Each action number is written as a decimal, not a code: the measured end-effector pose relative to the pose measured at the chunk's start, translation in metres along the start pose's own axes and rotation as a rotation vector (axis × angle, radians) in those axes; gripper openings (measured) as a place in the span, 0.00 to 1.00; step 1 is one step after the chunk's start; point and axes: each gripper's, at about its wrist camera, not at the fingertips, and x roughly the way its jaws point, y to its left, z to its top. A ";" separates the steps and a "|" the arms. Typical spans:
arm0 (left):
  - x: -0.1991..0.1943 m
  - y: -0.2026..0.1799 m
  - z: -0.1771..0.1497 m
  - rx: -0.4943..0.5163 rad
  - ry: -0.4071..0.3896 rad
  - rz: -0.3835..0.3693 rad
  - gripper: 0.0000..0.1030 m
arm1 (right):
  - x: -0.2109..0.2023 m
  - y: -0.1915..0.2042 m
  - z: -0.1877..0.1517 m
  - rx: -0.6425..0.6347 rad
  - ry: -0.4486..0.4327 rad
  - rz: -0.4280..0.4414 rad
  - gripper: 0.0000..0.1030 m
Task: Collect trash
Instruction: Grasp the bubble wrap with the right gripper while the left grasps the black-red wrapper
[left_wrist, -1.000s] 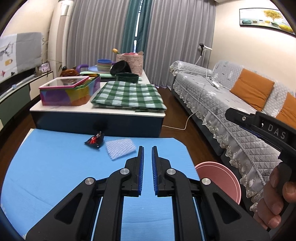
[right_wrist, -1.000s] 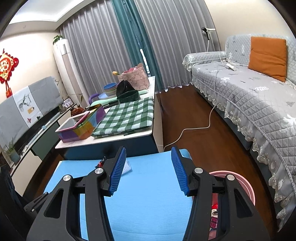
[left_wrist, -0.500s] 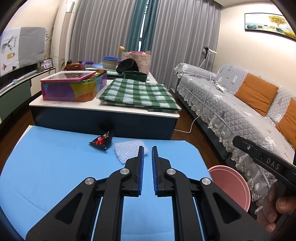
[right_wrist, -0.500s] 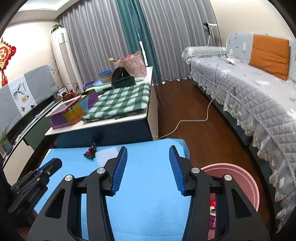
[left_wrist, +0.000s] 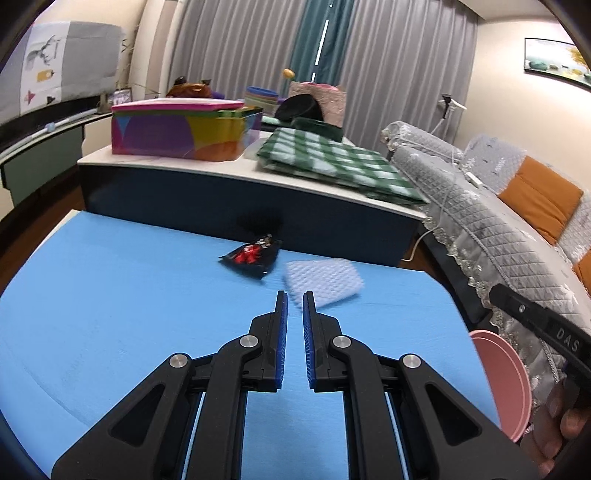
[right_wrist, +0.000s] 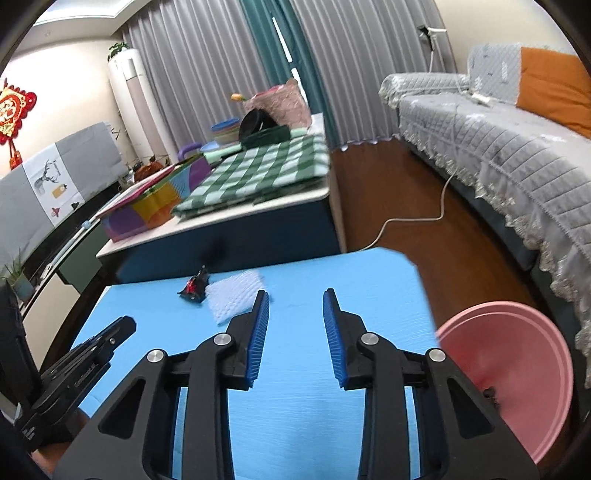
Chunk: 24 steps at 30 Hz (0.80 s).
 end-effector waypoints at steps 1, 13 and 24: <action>0.004 0.004 0.001 -0.006 0.001 0.005 0.09 | 0.006 0.003 -0.001 0.004 0.006 0.008 0.30; 0.055 0.032 0.003 -0.066 0.033 0.046 0.09 | 0.066 0.020 -0.007 0.075 0.065 0.060 0.32; 0.100 0.038 0.019 -0.098 0.069 0.038 0.36 | 0.130 0.022 -0.005 0.135 0.155 0.089 0.55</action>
